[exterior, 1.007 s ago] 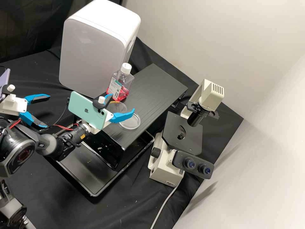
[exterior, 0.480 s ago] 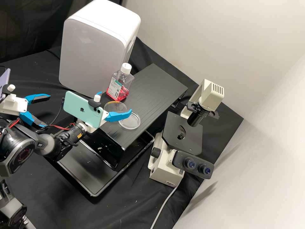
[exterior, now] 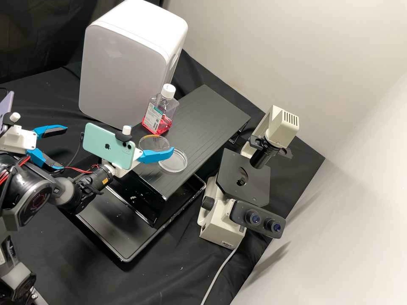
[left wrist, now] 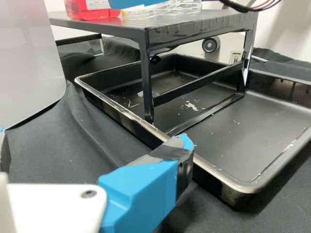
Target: Place the lid on the petri dish
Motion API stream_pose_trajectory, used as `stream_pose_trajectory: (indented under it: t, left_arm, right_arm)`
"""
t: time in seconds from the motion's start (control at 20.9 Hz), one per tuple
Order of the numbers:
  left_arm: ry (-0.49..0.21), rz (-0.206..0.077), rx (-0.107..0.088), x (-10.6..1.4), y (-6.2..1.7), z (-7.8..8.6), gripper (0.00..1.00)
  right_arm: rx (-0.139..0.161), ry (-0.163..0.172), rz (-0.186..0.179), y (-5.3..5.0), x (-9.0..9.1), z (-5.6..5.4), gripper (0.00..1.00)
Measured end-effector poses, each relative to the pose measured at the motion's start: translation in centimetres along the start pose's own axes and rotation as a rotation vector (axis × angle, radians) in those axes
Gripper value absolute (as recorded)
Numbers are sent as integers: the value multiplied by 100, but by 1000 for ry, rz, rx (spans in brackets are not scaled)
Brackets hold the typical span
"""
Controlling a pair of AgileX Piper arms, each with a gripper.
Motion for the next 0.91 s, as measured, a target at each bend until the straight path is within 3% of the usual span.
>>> stream_pose_trajectory:
  t: [0.19, 0.34, 0.58, 0.77, 0.91]
  left_arm:
    - [-2, -1, -1, 0, -1, 5, 100]
    - [-1, -11, 1, 6, -26, 3, 100]
    - [-7, -12, 2, 4, -29, 19, 100]
    - [-7, -12, 2, 4, -29, 19, 100]
    - [-7, -12, 2, 4, -29, 19, 100]
  right_arm:
    - [-7, -32, -22, -69, 23, 54, 100]
    - [-20, -41, -16, -66, 40, 62, 100]
    - [-67, -88, 4, -75, 84, 94, 100]
    - [-134, -111, 27, -89, 101, 93, 100]
    - [-147, -113, 30, -83, 109, 87, 100]
